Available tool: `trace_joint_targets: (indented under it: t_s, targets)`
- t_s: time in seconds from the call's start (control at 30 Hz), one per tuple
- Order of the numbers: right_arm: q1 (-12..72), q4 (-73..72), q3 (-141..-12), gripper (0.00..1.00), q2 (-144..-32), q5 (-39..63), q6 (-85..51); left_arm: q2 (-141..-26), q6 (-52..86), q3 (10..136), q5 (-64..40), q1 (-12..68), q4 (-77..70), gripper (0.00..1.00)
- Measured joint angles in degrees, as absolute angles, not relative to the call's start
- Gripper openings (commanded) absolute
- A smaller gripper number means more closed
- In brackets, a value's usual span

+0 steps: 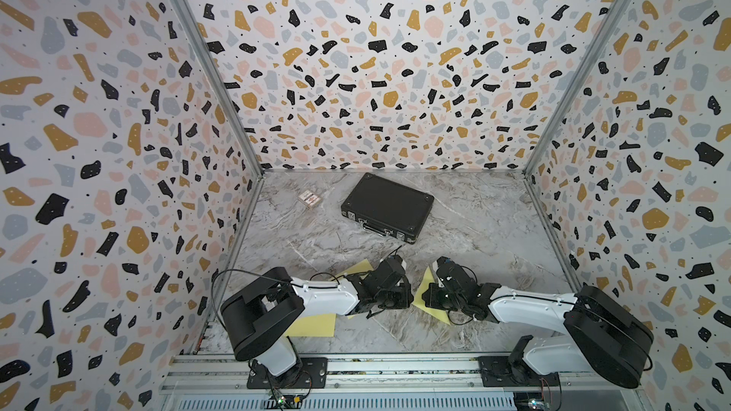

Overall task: Fold the square paper diagonally
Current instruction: Fold the paper at the center of the board.

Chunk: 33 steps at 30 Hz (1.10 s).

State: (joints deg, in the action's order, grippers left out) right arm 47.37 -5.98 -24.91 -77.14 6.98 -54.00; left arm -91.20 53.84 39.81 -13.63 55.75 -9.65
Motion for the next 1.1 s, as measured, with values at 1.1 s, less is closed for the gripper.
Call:
trace_joint_targets:
  t_s: [1.1]
  targets:
    - [47.37, -4.45, -24.43, 0.00, -75.68, 7.27, -54.15, -99.77, 53.58, 44.66, -13.47, 57.30, -9.89, 0.09]
